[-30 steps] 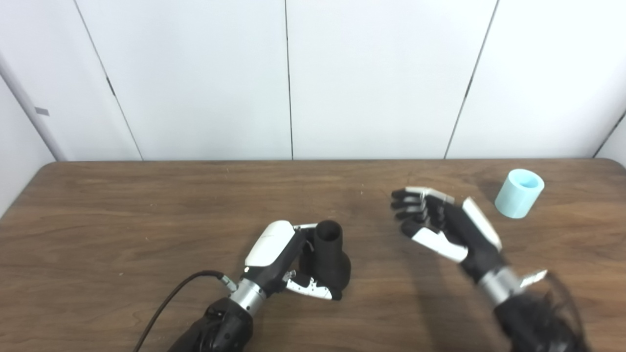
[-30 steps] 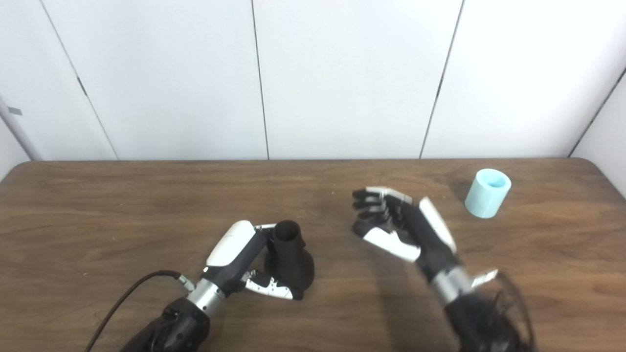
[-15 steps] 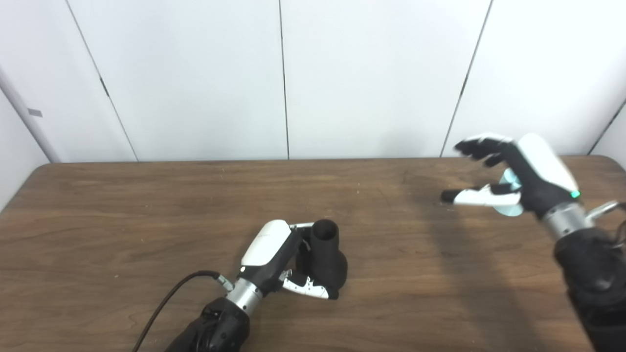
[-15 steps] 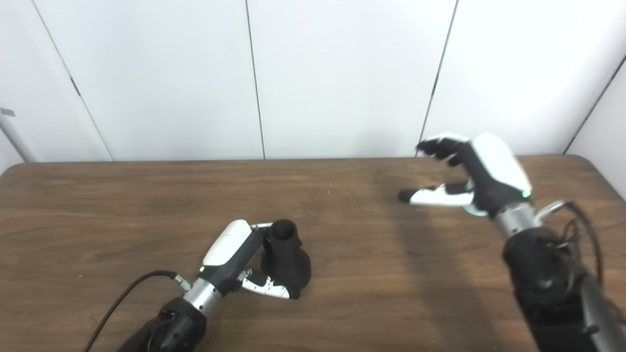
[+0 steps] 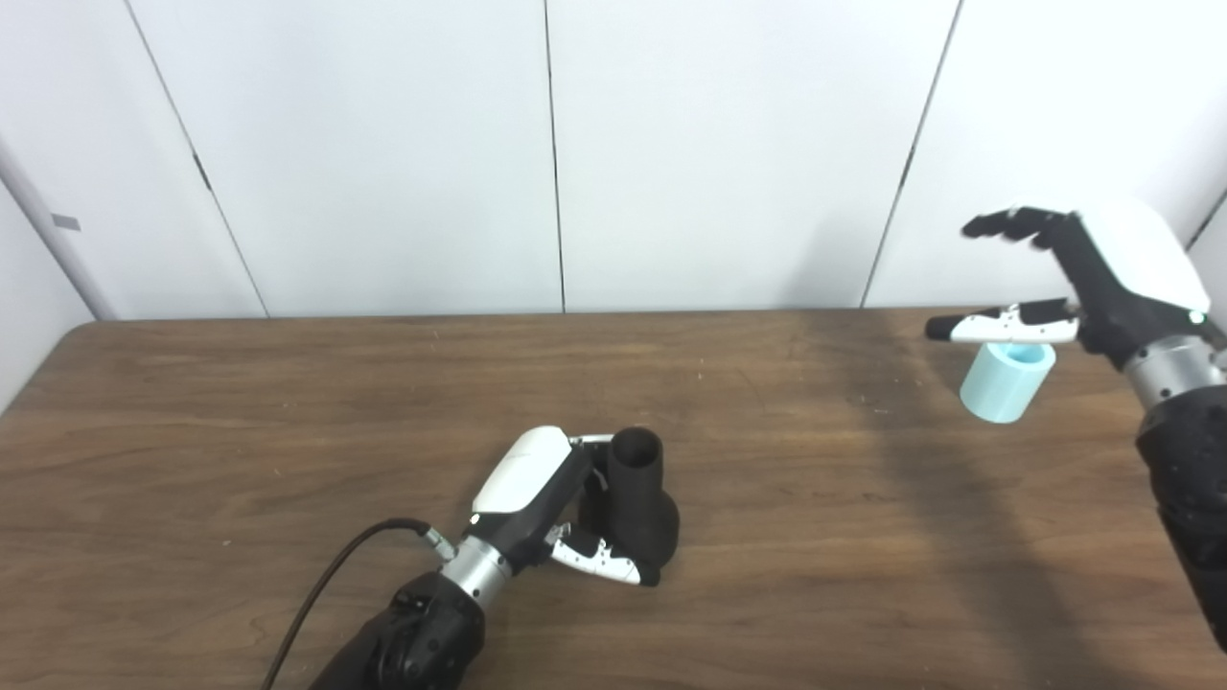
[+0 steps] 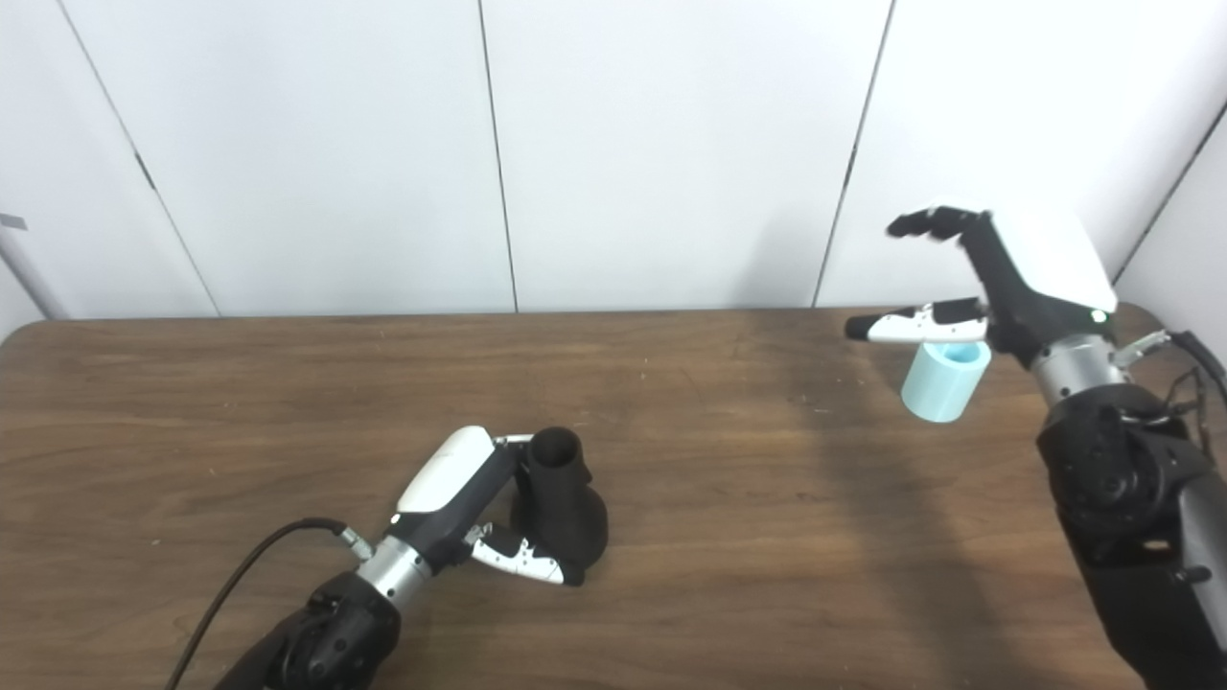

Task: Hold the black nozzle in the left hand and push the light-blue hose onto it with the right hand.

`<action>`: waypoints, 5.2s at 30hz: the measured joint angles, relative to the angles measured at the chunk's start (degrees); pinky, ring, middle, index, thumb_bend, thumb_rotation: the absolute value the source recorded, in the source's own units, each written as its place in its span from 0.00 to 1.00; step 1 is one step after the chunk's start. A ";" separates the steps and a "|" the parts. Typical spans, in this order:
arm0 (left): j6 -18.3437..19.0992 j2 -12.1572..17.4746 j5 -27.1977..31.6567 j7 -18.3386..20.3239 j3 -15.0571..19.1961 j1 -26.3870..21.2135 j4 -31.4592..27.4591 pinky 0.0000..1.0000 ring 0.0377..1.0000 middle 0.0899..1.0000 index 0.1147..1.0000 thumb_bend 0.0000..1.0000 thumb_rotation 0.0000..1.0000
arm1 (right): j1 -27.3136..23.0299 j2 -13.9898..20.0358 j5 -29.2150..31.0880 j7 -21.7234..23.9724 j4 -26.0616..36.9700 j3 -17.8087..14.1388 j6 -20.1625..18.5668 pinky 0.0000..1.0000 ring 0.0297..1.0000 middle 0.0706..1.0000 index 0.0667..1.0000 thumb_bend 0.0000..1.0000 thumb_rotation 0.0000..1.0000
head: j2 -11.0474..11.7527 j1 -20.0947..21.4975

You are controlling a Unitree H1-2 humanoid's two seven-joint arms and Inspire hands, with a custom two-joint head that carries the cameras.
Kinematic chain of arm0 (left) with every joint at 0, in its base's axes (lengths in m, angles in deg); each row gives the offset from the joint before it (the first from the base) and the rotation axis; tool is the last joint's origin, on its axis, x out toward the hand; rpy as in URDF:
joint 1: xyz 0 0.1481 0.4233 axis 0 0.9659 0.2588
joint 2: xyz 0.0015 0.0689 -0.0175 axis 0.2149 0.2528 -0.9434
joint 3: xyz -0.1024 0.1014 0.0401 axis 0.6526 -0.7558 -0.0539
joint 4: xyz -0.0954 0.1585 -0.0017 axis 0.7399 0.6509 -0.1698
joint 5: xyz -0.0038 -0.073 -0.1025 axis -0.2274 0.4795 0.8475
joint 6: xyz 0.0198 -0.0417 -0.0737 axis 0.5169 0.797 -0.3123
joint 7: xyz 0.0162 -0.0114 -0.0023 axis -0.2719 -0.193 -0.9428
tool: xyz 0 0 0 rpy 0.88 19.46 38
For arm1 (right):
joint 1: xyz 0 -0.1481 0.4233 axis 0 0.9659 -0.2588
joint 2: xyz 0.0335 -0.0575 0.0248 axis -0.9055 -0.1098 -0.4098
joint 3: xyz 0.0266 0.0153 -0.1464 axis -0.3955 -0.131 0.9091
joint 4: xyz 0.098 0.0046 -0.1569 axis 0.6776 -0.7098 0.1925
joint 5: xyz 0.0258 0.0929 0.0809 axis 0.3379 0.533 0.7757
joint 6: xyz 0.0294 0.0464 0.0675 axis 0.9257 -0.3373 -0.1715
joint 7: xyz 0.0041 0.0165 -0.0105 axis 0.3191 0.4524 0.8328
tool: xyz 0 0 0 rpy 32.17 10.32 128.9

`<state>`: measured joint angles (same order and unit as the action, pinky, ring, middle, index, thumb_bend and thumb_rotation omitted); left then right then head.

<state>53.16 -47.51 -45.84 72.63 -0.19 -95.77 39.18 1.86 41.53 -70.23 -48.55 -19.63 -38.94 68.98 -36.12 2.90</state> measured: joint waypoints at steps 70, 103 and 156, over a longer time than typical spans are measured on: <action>1.15 -0.08 -0.48 0.31 -0.43 -0.14 -0.70 0.46 0.45 0.44 0.42 0.52 0.09 | -15.45 2.46 -6.64 10.60 -31.58 15.15 -5.86 0.46 0.61 0.74 0.78 1.00 0.19 | -1.05 -0.97; 2.05 -0.07 -0.52 0.31 -0.64 -0.18 -1.14 0.46 0.45 0.43 0.42 0.52 0.09 | -15.54 4.07 -9.85 13.95 -33.50 18.08 -8.18 0.41 0.57 0.68 0.67 1.00 0.16 | -1.49 -1.14; 2.51 -0.04 -0.72 0.32 -0.78 -0.14 -1.52 0.45 0.44 0.43 0.42 0.52 0.09 | -15.50 4.47 -9.97 10.86 -33.01 16.13 -1.39 0.09 0.15 0.22 0.45 0.52 0.13 | -2.20 -1.41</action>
<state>55.67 -47.55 -46.57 72.95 -0.97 -95.91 37.66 -13.64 46.00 -80.20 -37.69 -52.64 -22.81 67.59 -38.32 1.49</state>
